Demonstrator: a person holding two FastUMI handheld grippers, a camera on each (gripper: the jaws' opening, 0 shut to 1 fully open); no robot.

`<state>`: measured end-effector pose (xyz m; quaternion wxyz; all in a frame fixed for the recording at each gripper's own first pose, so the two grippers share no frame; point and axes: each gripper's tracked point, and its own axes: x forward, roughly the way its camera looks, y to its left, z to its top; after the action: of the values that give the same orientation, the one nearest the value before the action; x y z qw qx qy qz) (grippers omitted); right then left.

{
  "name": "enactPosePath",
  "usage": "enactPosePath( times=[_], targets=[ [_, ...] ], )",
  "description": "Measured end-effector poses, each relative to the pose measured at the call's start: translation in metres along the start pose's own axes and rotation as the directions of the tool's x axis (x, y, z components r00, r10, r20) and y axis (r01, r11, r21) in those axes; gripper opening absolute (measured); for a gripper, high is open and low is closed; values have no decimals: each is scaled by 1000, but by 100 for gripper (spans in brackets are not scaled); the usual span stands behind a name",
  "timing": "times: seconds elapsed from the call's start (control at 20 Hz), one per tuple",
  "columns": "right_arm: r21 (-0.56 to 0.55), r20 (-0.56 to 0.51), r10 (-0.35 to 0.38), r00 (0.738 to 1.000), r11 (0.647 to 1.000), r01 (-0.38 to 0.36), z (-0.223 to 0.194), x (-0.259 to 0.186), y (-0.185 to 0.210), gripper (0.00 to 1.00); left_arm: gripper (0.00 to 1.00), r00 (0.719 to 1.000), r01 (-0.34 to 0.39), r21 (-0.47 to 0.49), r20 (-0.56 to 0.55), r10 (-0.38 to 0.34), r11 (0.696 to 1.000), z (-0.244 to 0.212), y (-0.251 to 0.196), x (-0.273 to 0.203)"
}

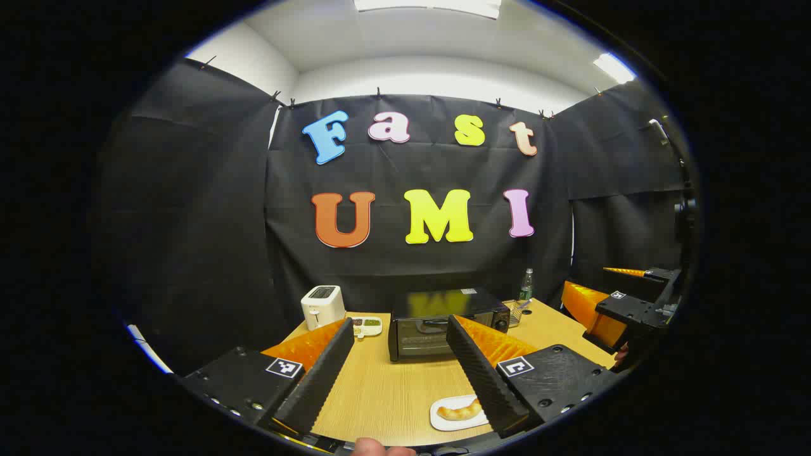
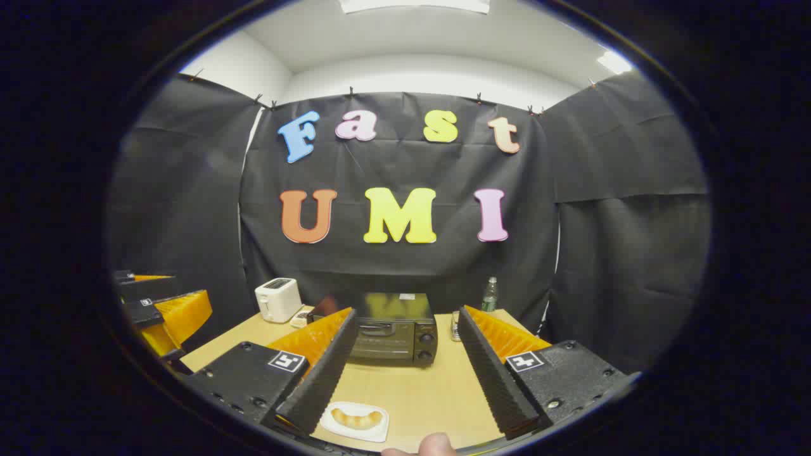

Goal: Open the electric oven with the left hand, put the food in, and close the electric oven.

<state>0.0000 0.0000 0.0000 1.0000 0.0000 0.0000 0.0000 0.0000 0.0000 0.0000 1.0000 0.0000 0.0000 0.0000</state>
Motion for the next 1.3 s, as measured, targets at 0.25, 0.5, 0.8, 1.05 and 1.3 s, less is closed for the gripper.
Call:
enactPosePath(
  times=[0.25, 0.5, 0.8, 1.05, 1.3],
  targets=[
    [6, -14, 9, 1000, 1000, -9, -5, 2, 0, 100, 96, 1000, -7, -4, 0, 7, 1000, -3, 1, -1],
    [5, -1, 3, 1000, 1000, -3, 2, 2, -5, 100, 96, 1000, -12, -15, 0, 12, 1000, -3, -1, 1],
    [-8, -4, -1, 1000, 1000, 1, 1, 5, -12, 100, 96, 1000, -12, -21, 9, 12, 1000, -2, -6, 8],
    [-11, -1, -8, 1000, 1000, 8, 1, 11, -19, 100, 96, 1000, -2, -32, -1, 2, 999, -5, -15, 19],
    [-10, -4, -34, 999, 999, 34, 1, 21, -32, 100, 96, 1000, 18, -50, -22, -19, 999, -11, -29, 43]
  ],
)
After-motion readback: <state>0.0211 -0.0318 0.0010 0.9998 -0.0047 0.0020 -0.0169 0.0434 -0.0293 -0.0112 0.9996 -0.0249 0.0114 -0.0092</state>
